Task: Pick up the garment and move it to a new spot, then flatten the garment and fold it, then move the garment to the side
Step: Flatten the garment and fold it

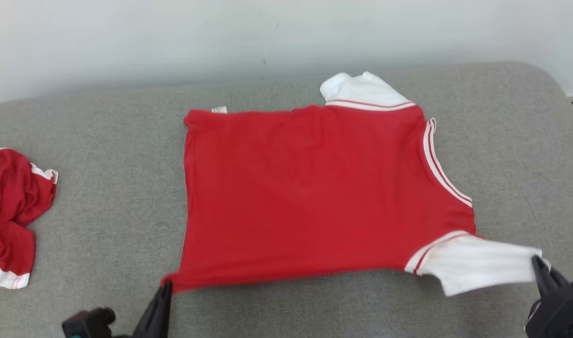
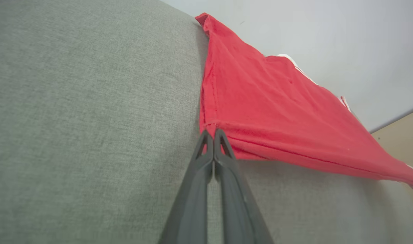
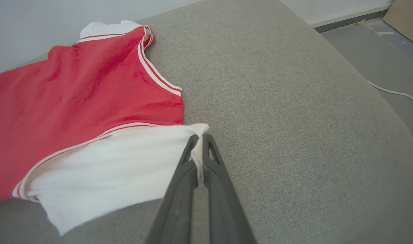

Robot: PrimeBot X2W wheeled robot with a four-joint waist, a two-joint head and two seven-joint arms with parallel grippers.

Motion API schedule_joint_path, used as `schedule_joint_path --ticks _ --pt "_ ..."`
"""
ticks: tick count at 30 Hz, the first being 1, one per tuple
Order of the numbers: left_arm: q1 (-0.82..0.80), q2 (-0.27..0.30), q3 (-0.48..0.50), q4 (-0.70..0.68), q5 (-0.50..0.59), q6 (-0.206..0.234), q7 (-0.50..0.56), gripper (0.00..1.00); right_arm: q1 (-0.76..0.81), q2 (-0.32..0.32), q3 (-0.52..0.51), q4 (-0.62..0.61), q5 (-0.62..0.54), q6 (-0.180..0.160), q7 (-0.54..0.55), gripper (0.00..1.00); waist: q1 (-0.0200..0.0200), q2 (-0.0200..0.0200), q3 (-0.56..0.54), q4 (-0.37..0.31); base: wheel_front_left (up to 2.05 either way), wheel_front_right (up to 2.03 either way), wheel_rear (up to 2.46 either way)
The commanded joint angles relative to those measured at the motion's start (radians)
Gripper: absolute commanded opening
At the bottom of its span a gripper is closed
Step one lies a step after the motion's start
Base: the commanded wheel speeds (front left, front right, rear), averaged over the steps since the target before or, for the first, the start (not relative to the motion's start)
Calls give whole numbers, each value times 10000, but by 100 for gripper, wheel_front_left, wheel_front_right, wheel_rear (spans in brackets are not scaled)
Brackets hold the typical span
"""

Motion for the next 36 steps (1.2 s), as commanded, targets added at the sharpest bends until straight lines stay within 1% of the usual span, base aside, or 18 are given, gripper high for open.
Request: schedule_joint_path --ticks 1,6,9,13,17,22,23,28,36 --pt "245 203 -67 10 227 136 106 0 203 -15 -80 36 -123 -27 24 0 2 3 -133 29 0 0 0" --pt "709 656 -689 74 789 473 943 0 741 -14 15 155 -545 -27 347 0 2 3 -306 46 0 0 0" --pt "863 829 -897 -9 988 655 1190 0 890 -17 126 185 -636 -27 440 0 2 3 -348 37 0 0 0" --pt "688 847 -941 -278 1101 706 1128 0 579 -12 461 121 -497 -28 271 0 2 3 -288 8 0 0 0" --pt "136 801 -1013 -408 1292 727 1193 0 -183 -330 804 221 -563 -28 -23 0 2 3 -140 10 0 0 0" --pt "-685 684 -1117 -158 1459 664 1319 0 -1457 -917 1515 1016 -570 -28 -412 0 2 3 -3 -9 0 0 0" --pt "-685 684 -1117 -158 1459 664 1319 0 -1457 -917 1515 1016 -570 -28 -412 0 2 3 -3 -9 0 0 0" --pt "-1509 482 -1194 243 1535 619 1282 0 -2727 -1299 2150 2172 -467 -28 -945 0 2 3 218 -5 0 0 0" --pt "-2804 62 -1150 1191 1747 531 669 0 -4167 -1579 2598 4006 -572 -28 -1767 0 2 3 740 148 0 0 0"
